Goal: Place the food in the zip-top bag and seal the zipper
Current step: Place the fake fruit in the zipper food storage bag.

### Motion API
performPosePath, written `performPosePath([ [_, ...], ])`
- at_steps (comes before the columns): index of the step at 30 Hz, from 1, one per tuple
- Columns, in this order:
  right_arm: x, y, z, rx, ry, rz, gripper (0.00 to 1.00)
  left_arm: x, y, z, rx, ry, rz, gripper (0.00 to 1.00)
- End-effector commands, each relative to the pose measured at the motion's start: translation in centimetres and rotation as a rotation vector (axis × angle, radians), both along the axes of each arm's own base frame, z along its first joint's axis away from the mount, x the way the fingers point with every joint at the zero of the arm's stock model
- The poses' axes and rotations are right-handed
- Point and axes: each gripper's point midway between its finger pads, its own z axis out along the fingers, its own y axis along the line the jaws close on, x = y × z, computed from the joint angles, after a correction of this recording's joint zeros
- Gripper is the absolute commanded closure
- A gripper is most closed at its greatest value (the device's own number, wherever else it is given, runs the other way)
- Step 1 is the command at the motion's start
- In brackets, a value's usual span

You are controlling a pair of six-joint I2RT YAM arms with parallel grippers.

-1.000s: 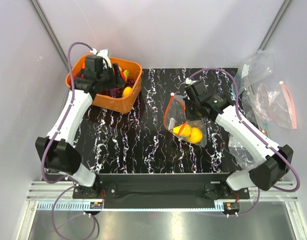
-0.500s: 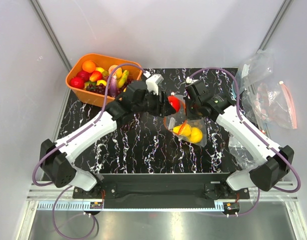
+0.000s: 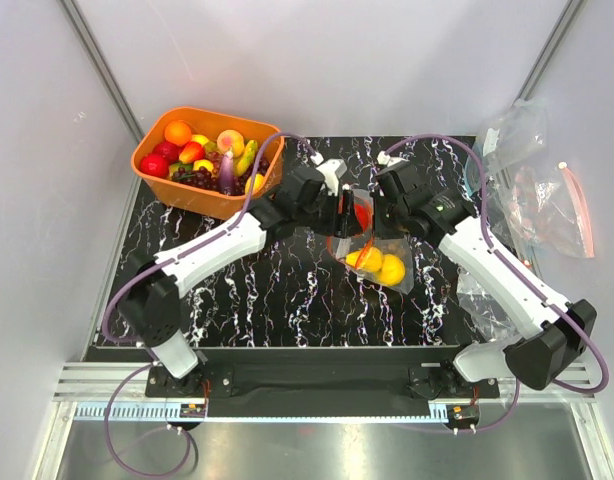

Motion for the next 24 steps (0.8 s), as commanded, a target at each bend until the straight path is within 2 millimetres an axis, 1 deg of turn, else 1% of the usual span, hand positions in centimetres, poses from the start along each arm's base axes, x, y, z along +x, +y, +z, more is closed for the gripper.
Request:
performPosePath([
  [1, 0.1, 0.3, 1.9, 0.058, -0.068, -0.017, 1.00, 1.6, -1.3, 2.4, -0.017, -0.072, 0.034, 0.35],
  [2, 0.0, 0.2, 1.6, 0.056, -0.064, -0.018, 1.00, 1.6, -1.4, 2.5, -0.006, -0.070, 0.037, 0.21],
  [3, 0.0, 0.2, 1.7, 0.062, -0.068, -0.021, 1.00, 1.5, -1.6, 2.4, -0.006, -0.071, 0.030, 0.01],
  [6, -0.1, 0.0, 1.6, 0.059, -0.072, -0.023, 1.00, 1.1, -1.8, 3.0, -0.010, -0.080, 0.014, 0.01],
  [7, -0.2, -0.1, 1.4, 0.056, -0.072, -0.025, 1.00, 1.0, -1.5, 3.8, -0.022, -0.097, 0.017, 0.01],
  [9, -0.2, -0.2, 1.4, 0.053, -0.074, -0.029, 1.00, 0.7, -1.0, 4.5, -0.020, -0.115, 0.019, 0.01],
  [10, -0.2, -0.3, 1.4, 0.052, -0.075, -0.028, 1.00, 0.7, -0.5, 5.6, -0.027, -0.135, 0.029, 0.01],
  [11, -0.2, -0.4, 1.4, 0.048, -0.075, -0.031, 1.00, 0.5, 0.0, 5.5, -0.004, -0.139, 0.026, 0.01],
  [12, -0.2, -0.4, 1.4, 0.045, -0.077, -0.027, 1.00, 0.6, 0.4, 6.3, 0.001, -0.154, 0.032, 0.01],
  [13, -0.2, -0.5, 1.4, 0.042, -0.077, -0.029, 1.00, 1.2, 1.5, 6.6, 0.019, -0.162, 0.055, 0.01],
  [14, -0.2, -0.5, 1.5, 0.041, -0.080, -0.030, 1.00, 1.2, 2.7, 6.1, 0.077, -0.149, 0.059, 0.01],
  [15, -0.3, -0.6, 1.5, 0.039, -0.079, -0.029, 1.00, 3.0, 4.5, 7.0, 0.112, -0.176, 0.135, 0.01],
  [16, -0.3, -0.7, 1.5, 0.039, -0.080, -0.031, 1.00, 3.6, 5.8, 7.1, 0.149, -0.181, 0.169, 0.01],
  [17, -0.4, -0.7, 1.4, 0.036, -0.078, -0.029, 1.00, 4.1, 7.6, 6.5, 0.214, -0.180, 0.198, 0.01],
  [18, -0.3, -0.8, 1.4, 0.034, -0.081, -0.029, 1.00, 4.8, 8.9, 6.5, 0.245, -0.184, 0.234, 0.01],
  [19, -0.4, -0.8, 1.5, 0.033, -0.083, -0.028, 1.00, 6.7, 11.6, 7.1, 0.280, -0.197, 0.328, 0.01],
  [20, -0.4, -0.9, 1.4, 0.028, -0.083, -0.031, 1.00, 7.2, 13.3, 6.6, 0.323, -0.184, 0.357, 0.01],
  [21, -0.4, -1.0, 1.4, 0.023, -0.084, -0.031, 1.00, 8.7, 16.0, 6.7, 0.355, -0.182, 0.436, 0.01],
  [23, -0.5, -1.2, 1.4, 0.014, -0.084, -0.031, 1.00, 10.2, 19.0, 6.6, 0.411, -0.172, 0.508, 0.01],
  [24, -0.5, -1.3, 1.4, 0.008, -0.085, -0.030, 1.00, 11.6, 21.8, 5.9, 0.462, -0.156, 0.582, 0.01],
])
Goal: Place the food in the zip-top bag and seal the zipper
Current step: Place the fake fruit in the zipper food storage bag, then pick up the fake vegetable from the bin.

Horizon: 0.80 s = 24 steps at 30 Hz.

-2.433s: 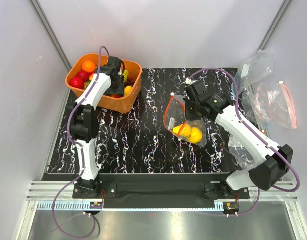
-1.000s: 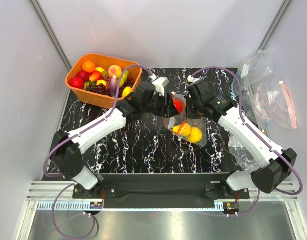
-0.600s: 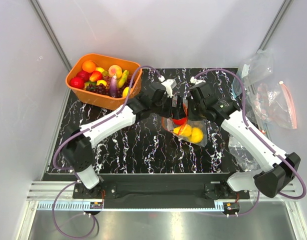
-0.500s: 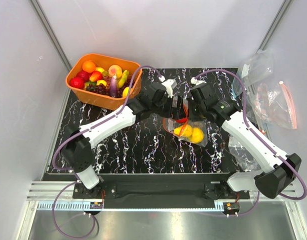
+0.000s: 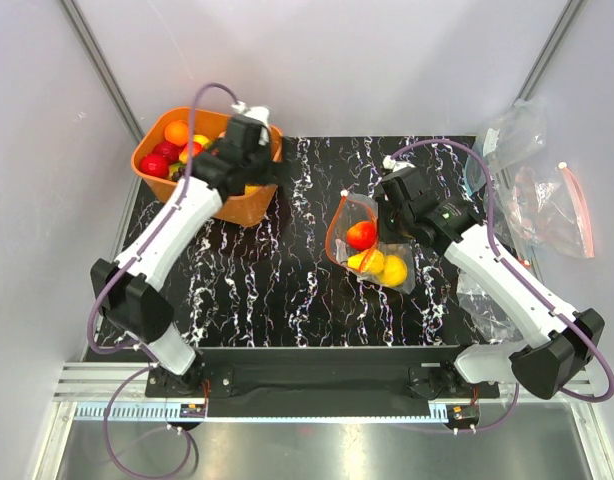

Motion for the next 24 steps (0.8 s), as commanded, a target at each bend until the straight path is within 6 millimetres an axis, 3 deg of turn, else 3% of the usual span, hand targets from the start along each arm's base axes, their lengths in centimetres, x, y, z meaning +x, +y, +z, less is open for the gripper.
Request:
performPosePath([
  [1, 0.3, -0.5, 1.5, -0.007, -0.071, -0.009, 1.00, 3.0, 8.9, 0.1, 0.183, -0.004, 0.227, 0.01],
  [3, 0.5, -0.6, 1.6, -0.016, -0.075, -0.011, 1.00, 4.8, 12.0, 0.4, 0.205, -0.008, 0.284, 0.01],
  [9, 0.8, -0.2, 1.7, -0.010, -0.072, 0.000, 1.00, 9.7, 16.9, -3.1, 0.341, 0.086, 0.377, 0.01],
  [16, 0.9, -0.1, 1.7, -0.012, -0.072, 0.004, 1.00, 13.2, 19.4, -7.8, 0.385, 0.192, 0.378, 0.07],
  [21, 0.7, -0.2, 1.9, -0.008, -0.072, 0.003, 1.00, 14.2, 19.4, -11.1, 0.322, 0.250, 0.340, 0.26],
  [23, 0.7, -0.2, 1.9, -0.005, -0.073, 0.001, 1.00, 14.3, 19.2, -11.6, 0.309, 0.257, 0.326, 0.42],
  [24, 0.7, -0.2, 1.9, -0.004, -0.073, -0.003, 1.00, 14.3, 19.1, -11.7, 0.308, 0.261, 0.323, 0.60],
])
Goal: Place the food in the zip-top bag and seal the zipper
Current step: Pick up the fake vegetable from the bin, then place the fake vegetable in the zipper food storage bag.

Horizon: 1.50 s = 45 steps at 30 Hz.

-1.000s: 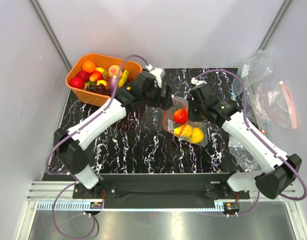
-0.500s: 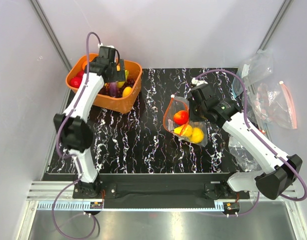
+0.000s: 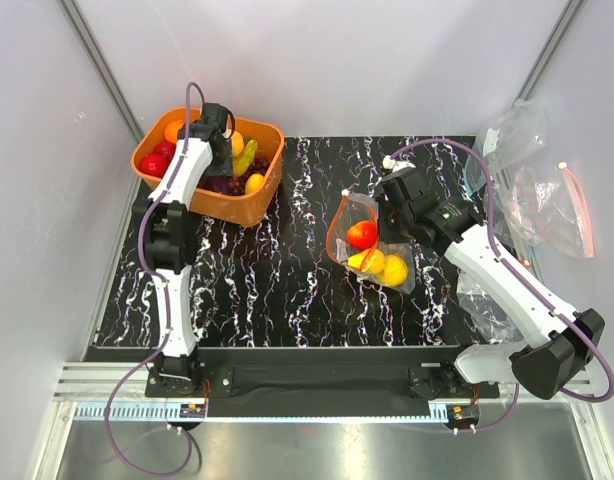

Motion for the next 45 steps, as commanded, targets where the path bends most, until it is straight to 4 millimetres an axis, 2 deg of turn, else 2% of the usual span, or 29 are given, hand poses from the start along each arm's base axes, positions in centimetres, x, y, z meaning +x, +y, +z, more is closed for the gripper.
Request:
performPosePath([
  [1, 0.5, 0.1, 1.9, 0.019, -0.060, -0.004, 1.00, 1.4, -0.6, 2.2, -0.042, -0.075, -0.037, 0.66],
  [2, 0.4, 0.1, 1.9, 0.022, -0.060, -0.007, 1.00, 1.2, -0.6, 2.1, -0.043, -0.072, -0.038, 0.70],
  [3, 0.4, 0.1, 1.9, 0.021, -0.058, -0.008, 1.00, 1.0, -0.6, 3.4, -0.047, -0.103, -0.039, 0.75],
  [4, 0.3, 0.1, 2.0, 0.024, -0.060, -0.009, 1.00, 1.2, -0.6, 4.3, -0.056, -0.137, -0.031, 0.77],
  [6, 0.3, 0.0, 1.9, 0.023, -0.059, -0.011, 1.00, 0.2, -0.8, 6.8, -0.078, -0.196, -0.036, 0.78],
  [7, 0.3, 0.0, 1.8, 0.023, -0.057, -0.012, 1.00, 0.4, -1.0, 8.2, -0.091, -0.252, -0.038, 0.80],
  [8, 0.2, 0.0, 1.8, 0.023, -0.057, -0.012, 1.00, -0.4, -1.0, 11.1, -0.110, -0.320, -0.035, 0.82],
  [9, 0.2, -0.1, 1.7, 0.021, -0.053, -0.012, 1.00, -1.2, -1.2, 10.9, -0.125, -0.321, -0.039, 0.82],
  [10, 0.2, 0.0, 1.8, 0.026, -0.057, -0.012, 1.00, -1.2, -1.5, 12.2, -0.154, -0.376, -0.038, 0.83],
  [11, 0.2, 0.0, 1.7, 0.024, -0.054, -0.011, 1.00, -2.2, -1.8, 14.9, -0.181, -0.441, -0.050, 0.82],
  [12, 0.2, 0.0, 1.7, 0.024, -0.055, -0.012, 1.00, -3.1, -2.7, 14.3, -0.231, -0.428, -0.078, 0.81],
  [13, 0.2, 0.0, 1.6, 0.024, -0.053, -0.013, 1.00, -3.3, -3.4, 15.5, -0.269, -0.469, -0.096, 0.78],
  [14, 0.2, 0.0, 1.6, 0.023, -0.054, -0.012, 1.00, -4.5, -4.7, 17.4, -0.326, -0.507, -0.126, 0.77],
  [17, 0.4, 0.1, 1.6, 0.024, -0.057, -0.015, 1.00, -6.2, -7.6, 18.2, -0.430, -0.535, -0.191, 0.75],
  [18, 0.6, 0.2, 1.7, 0.027, -0.061, -0.015, 1.00, -7.5, -9.1, 19.8, -0.469, -0.568, -0.236, 0.75],
  [19, 0.5, 0.3, 1.8, 0.032, -0.058, -0.014, 1.00, -8.0, -9.9, 19.3, -0.506, -0.572, -0.240, 0.75],
  [20, 0.6, 0.3, 1.8, 0.033, -0.058, -0.013, 1.00, -9.2, -10.4, 20.9, -0.534, -0.617, -0.255, 0.75],
  [22, 0.6, 0.5, 2.0, 0.043, -0.062, -0.013, 1.00, -10.3, -12.4, 22.4, -0.594, -0.692, -0.307, 0.74],
  [23, 0.7, 0.6, 2.1, 0.050, -0.067, -0.014, 1.00, -11.9, -13.7, 22.2, -0.630, -0.697, -0.326, 0.75],
  [25, 0.7, 0.7, 2.2, 0.065, -0.069, -0.011, 1.00, -12.8, -15.0, 23.4, -0.665, -0.770, -0.351, 0.75],
  [26, 0.7, 0.9, 2.2, 0.072, -0.069, -0.009, 1.00, -14.2, -16.4, 22.8, -0.689, -0.769, -0.380, 0.75],
  [27, 0.8, 1.0, 2.2, 0.079, -0.072, -0.012, 1.00, -14.7, -17.0, 23.0, -0.700, -0.793, -0.386, 0.75],
  [29, 0.7, 1.3, 2.2, 0.092, -0.065, -0.007, 1.00, -16.2, -18.6, 24.4, -0.765, -0.856, -0.421, 0.75],
  [31, 0.8, 1.5, 2.0, 0.094, -0.059, -0.003, 1.00, -17.1, -19.4, 23.6, -0.810, -0.891, -0.428, 0.74],
  [32, 0.7, 1.5, 1.9, 0.096, -0.057, -0.005, 1.00, -18.1, -20.2, 24.1, -0.833, -0.913, -0.443, 0.74],
  [33, 0.7, 1.5, 1.9, 0.098, -0.056, -0.003, 1.00, -18.6, -20.6, 23.5, -0.849, -0.927, -0.455, 0.74],
  [35, 0.7, 1.5, 1.9, 0.100, -0.054, -0.001, 1.00, -19.9, -21.7, 23.7, -0.877, -0.941, -0.483, 0.74],
  [37, 0.5, 1.6, 1.9, 0.105, -0.052, 0.002, 1.00, -20.4, -22.5, 23.5, -0.881, -0.957, -0.501, 0.74],
  [45, 0.1, 1.5, 2.3, 0.125, -0.061, 0.009, 1.00, -22.1, -28.2, 22.7, -0.944, -0.950, -0.605, 0.75],
])
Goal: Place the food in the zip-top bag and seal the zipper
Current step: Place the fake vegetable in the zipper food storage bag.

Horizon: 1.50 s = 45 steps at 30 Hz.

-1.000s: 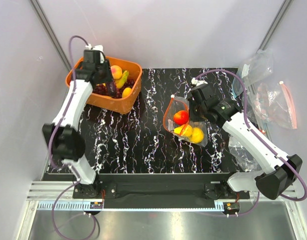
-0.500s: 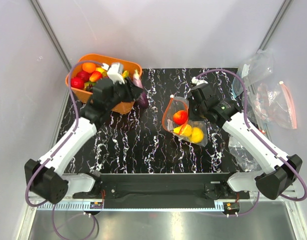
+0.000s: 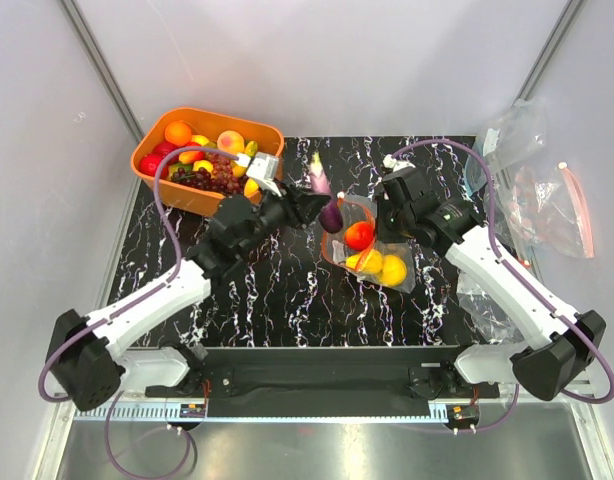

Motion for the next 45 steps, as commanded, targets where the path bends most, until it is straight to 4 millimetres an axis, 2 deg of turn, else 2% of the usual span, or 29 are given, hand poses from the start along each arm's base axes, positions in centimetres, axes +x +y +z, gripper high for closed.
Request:
performPosePath([
  [1, 0.1, 0.6, 2.0, 0.068, -0.066, 0.009, 1.00, 0.3, -1.5, 2.5, -0.095, -0.097, 0.029, 0.75],
  [5, 0.2, 0.8, 2.3, 0.106, -0.090, -0.004, 1.00, -0.4, -3.7, 1.3, -0.099, -0.080, 0.042, 0.75],
  [10, 0.0, 0.8, 3.0, 0.159, -0.103, -0.020, 1.00, 0.3, -5.2, -0.5, -0.098, -0.046, 0.077, 0.75],
  [12, -0.1, 0.8, 3.2, 0.168, -0.107, -0.026, 1.00, 0.5, -5.6, -0.6, -0.104, -0.043, 0.084, 0.75],
  [18, 0.0, 0.2, 3.2, 0.193, -0.118, -0.070, 1.00, 1.0, -7.3, -3.0, -0.113, -0.001, 0.117, 0.75],
  [19, 0.0, 0.2, 3.2, 0.201, -0.116, -0.078, 1.00, 1.1, -7.8, -4.1, -0.117, 0.027, 0.118, 0.75],
  [21, 0.1, -0.1, 3.0, 0.210, -0.115, -0.093, 1.00, 1.4, -8.3, -4.8, -0.140, 0.052, 0.139, 0.75],
  [22, 0.1, -0.1, 3.0, 0.219, -0.117, -0.100, 1.00, 1.2, -8.9, -6.0, -0.141, 0.086, 0.138, 0.75],
  [27, 0.3, -1.1, 2.6, 0.226, -0.118, -0.129, 1.00, -0.5, -10.6, -6.9, -0.128, 0.067, 0.188, 0.73],
  [30, 0.6, -1.7, 2.4, 0.230, -0.117, -0.141, 1.00, -1.2, -12.0, -8.6, -0.140, 0.130, 0.151, 0.69],
  [31, 0.6, -1.8, 2.3, 0.232, -0.117, -0.139, 1.00, -1.2, -12.5, -9.8, -0.131, 0.152, 0.142, 0.69],
  [33, 0.6, -2.0, 2.0, 0.237, -0.109, -0.142, 1.00, -1.7, -13.2, -10.4, -0.141, 0.178, 0.110, 0.67],
  [34, 0.8, -2.2, 2.0, 0.238, -0.112, -0.145, 1.00, -2.1, -13.5, -10.7, -0.141, 0.183, 0.103, 0.63],
  [36, 0.6, -2.0, 1.7, 0.244, -0.102, -0.138, 1.00, -2.1, -13.5, -10.8, -0.134, 0.185, 0.122, 0.47],
  [38, 0.5, -2.1, 1.7, 0.248, -0.103, -0.135, 1.00, -2.1, -13.3, -11.0, -0.113, 0.188, 0.139, 0.42],
  [40, 0.5, -2.1, 1.7, 0.250, -0.103, -0.134, 1.00, -2.0, -12.9, -10.8, -0.106, 0.185, 0.155, 0.32],
  [41, 0.5, -2.2, 1.8, 0.251, -0.103, -0.136, 1.00, -2.0, -12.7, -10.5, -0.101, 0.178, 0.154, 0.22],
  [45, 0.5, -2.5, 1.9, 0.240, -0.107, -0.134, 1.00, -2.5, -12.1, -9.7, -0.056, 0.166, 0.141, 0.14],
])
